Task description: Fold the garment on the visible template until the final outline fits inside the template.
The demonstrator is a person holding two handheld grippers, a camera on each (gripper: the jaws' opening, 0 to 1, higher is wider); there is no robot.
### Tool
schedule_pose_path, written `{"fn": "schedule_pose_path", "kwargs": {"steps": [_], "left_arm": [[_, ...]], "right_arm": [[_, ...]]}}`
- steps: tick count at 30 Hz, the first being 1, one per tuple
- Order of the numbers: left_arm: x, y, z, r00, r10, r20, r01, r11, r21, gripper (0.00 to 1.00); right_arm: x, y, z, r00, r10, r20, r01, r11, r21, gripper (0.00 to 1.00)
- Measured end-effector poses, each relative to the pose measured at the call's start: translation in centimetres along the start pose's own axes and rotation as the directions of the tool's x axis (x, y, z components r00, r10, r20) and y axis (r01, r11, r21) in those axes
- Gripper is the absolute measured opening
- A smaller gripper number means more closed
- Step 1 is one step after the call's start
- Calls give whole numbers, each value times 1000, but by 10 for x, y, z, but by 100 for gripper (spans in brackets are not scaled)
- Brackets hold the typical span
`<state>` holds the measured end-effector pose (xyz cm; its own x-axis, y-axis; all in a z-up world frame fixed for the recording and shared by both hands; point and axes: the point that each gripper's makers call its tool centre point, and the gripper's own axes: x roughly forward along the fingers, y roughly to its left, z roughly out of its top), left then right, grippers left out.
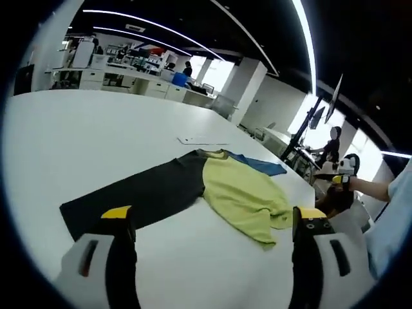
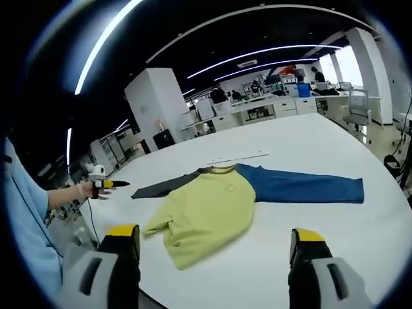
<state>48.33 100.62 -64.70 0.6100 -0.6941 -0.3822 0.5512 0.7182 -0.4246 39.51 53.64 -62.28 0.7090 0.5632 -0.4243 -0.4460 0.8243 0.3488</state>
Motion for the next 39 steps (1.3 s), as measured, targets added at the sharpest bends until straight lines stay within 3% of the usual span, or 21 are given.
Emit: {"fn": "schedule_pose_path", "kwargs": {"steps": [9,11,17,19,27,31,35,38,39], "left_arm": [[10,-42,-20,999,24,-21,-24,1000,0,97],[13,-64,-29,999,34,-30,-34,999,0,97],[21,-90,-40,996,58,-63,-56,998,36,96],[25,-108,-44,996,61,-58,-58,997,53,95],[34,-139,-49,997,66,-44,-61,993,98,90],[39,-149,-51,997,62,-37,-58,993,106,86],[41,-152,-49,999,49,-21,-47,993,104,85],[38,-151,-45,999,53,-1,-52,993,109,84],[35,-151,-44,999,54,8,-54,993,104,83]], "right_arm": [[-6,-17,-6,996,58,-65,-62,996,-65,97],[-8,-21,-7,996,65,-67,-70,995,-70,97],[-11,-36,-10,993,100,-65,-104,993,-56,95],[-7,-40,-12,991,114,-72,-118,991,-60,94],[4,-31,-23,981,170,-89,-180,977,-110,90],[11,-19,-31,975,198,-106,-216,955,-204,84],[25,-7,-47,965,203,-165,-242,932,-270,76],[35,7,-62,943,224,-245,-302,886,-352,73],[42,6,-66,936,219,-276,-320,859,-400,70]]}}
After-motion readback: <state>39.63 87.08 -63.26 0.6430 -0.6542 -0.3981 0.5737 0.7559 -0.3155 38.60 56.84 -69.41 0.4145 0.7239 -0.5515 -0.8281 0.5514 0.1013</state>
